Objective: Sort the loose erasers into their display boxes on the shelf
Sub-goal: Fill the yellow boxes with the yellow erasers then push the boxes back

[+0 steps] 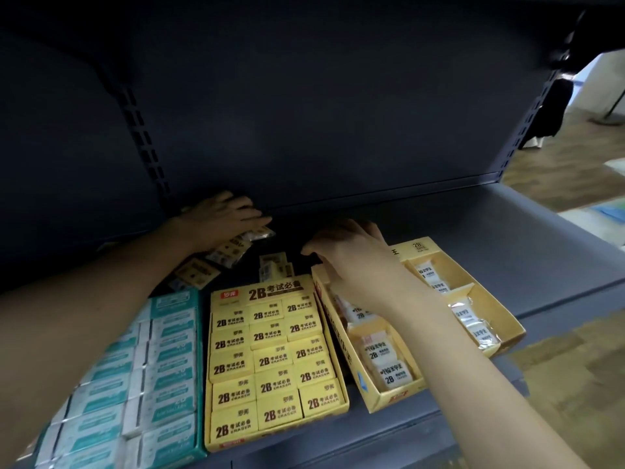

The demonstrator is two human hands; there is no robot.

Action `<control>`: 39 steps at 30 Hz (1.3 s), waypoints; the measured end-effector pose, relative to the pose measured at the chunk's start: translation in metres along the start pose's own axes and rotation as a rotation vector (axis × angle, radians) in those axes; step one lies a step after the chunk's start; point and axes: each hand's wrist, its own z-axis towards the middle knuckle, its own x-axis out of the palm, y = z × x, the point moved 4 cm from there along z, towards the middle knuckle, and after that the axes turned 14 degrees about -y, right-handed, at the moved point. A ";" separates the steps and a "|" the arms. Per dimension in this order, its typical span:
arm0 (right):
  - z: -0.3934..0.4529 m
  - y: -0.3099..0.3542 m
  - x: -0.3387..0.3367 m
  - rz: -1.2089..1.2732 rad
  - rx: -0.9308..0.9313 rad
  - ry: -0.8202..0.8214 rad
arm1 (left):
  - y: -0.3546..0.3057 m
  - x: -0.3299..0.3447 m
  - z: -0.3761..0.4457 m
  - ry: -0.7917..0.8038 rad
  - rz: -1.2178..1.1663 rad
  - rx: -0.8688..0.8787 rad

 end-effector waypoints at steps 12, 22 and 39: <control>0.035 0.016 0.016 -0.169 -0.273 0.046 | 0.011 -0.005 -0.017 -0.358 -0.038 -0.160; 0.052 0.042 0.028 -0.256 -0.620 0.304 | -0.001 -0.015 -0.068 -0.549 -0.091 -0.375; 0.043 0.039 0.017 -0.113 -0.398 0.175 | -0.054 -0.078 -0.137 -0.870 -0.800 -1.046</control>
